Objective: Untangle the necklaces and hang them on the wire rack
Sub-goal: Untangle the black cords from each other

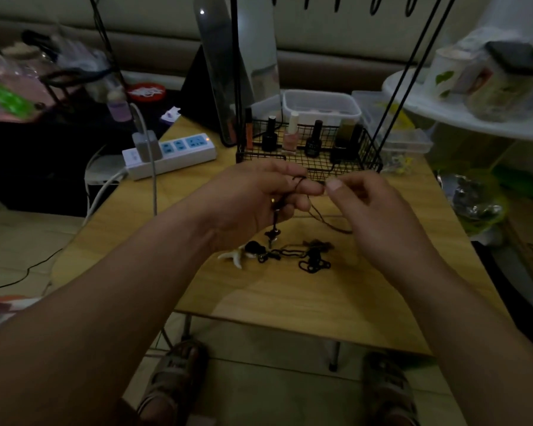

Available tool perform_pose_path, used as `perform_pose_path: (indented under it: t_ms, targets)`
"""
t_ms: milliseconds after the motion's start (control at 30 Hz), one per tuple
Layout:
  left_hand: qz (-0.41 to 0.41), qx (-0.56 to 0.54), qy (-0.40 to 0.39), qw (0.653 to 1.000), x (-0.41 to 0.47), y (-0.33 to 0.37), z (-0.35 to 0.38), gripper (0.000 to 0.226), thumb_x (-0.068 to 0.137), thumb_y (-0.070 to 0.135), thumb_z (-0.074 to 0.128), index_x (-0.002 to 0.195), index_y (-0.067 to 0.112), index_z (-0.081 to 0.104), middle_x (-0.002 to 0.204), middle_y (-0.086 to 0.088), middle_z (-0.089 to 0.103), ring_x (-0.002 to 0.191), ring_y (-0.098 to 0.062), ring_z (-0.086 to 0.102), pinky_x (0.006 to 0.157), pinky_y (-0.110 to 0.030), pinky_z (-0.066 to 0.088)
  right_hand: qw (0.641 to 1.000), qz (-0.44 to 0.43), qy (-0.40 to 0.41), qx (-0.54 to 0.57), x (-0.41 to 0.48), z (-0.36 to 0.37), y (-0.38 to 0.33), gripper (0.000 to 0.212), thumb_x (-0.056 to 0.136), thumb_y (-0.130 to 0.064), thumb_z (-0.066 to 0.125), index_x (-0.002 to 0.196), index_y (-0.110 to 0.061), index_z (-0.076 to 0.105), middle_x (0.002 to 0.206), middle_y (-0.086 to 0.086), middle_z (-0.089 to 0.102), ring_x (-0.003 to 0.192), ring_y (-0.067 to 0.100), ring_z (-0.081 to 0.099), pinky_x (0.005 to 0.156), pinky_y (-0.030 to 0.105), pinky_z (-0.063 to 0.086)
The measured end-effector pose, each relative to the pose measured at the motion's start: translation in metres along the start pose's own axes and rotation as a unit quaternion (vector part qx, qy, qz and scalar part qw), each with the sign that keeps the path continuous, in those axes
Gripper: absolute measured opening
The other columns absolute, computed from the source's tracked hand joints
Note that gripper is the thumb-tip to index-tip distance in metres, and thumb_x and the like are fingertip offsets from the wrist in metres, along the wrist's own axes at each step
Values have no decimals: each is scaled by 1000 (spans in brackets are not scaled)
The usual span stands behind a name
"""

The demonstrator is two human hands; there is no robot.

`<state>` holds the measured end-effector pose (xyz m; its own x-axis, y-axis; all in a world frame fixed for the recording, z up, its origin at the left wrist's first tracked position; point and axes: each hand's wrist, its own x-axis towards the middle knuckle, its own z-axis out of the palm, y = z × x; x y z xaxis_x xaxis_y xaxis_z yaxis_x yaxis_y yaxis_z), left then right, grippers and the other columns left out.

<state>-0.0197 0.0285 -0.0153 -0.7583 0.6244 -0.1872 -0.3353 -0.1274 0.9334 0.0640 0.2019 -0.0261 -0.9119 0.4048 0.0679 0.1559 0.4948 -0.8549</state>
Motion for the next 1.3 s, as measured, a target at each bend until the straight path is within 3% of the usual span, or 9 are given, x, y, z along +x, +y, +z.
perform_pose_path:
  t_ms: [67,133,233,333,467,700,867,1167,1300]
  targets:
    - [0,-43,7,999,2,-1,0,30,105,-3,46,133,1,55,111,-16,77,86,-18,75,73,-25,61,997,-40,67,-16,-5,5,-1,15,100,-47,59,102,-33,62,101,-14,63,90,-5,56,68,20,39]
    - [5,-89,3,996,3,-1,0,31,105,-4,44,134,1,55,113,-18,77,95,-22,77,80,-30,63,996,-60,66,4,-11,10,-2,14,101,-39,60,92,-29,63,89,-8,66,81,2,59,62,24,44]
    - [17,-147,-5,989,2,1,2,37,105,-6,42,140,4,52,116,-18,76,104,-26,77,84,-34,64,998,-22,-25,52,-18,18,-3,12,99,-32,62,93,-25,70,92,-1,74,84,9,67,78,36,56]
    - [22,-180,-25,983,1,0,5,44,105,-7,41,146,7,49,122,-19,74,111,-28,74,86,-33,63,980,14,-130,149,-20,27,-6,16,96,-27,68,112,-26,70,103,-6,77,97,5,71,91,35,55]
    - [39,-181,-23,982,1,0,8,45,105,-8,41,146,7,51,125,-18,73,110,-25,74,90,-33,62,968,7,-152,199,-19,32,-8,23,98,-30,70,118,-19,67,100,3,79,98,16,75,100,43,55]
    - [75,-125,-5,989,2,1,5,42,105,-5,44,145,4,53,126,-13,74,112,-21,74,97,-31,59,972,6,-135,191,-20,27,-6,27,96,-45,66,104,-19,70,79,4,76,85,23,77,86,44,54]
    - [95,-109,-4,989,0,1,8,40,104,-4,47,142,3,54,123,-11,75,110,-19,74,97,-30,59,962,13,-130,241,-19,30,-3,26,103,-43,57,103,-20,71,71,5,70,88,32,76,101,62,51]
    - [108,-158,23,981,2,1,1,36,103,-6,45,136,4,54,128,-15,73,116,-23,72,103,-30,56,927,39,-190,319,-15,22,-2,13,103,-10,52,94,-11,62,78,10,69,82,30,74,90,48,58]
    - [94,-146,11,985,2,-2,4,37,104,-5,45,138,4,55,125,-12,74,113,-20,73,97,-28,58,926,33,-197,321,-14,23,-2,11,102,-14,56,102,-12,67,80,8,70,84,27,74,80,36,56]
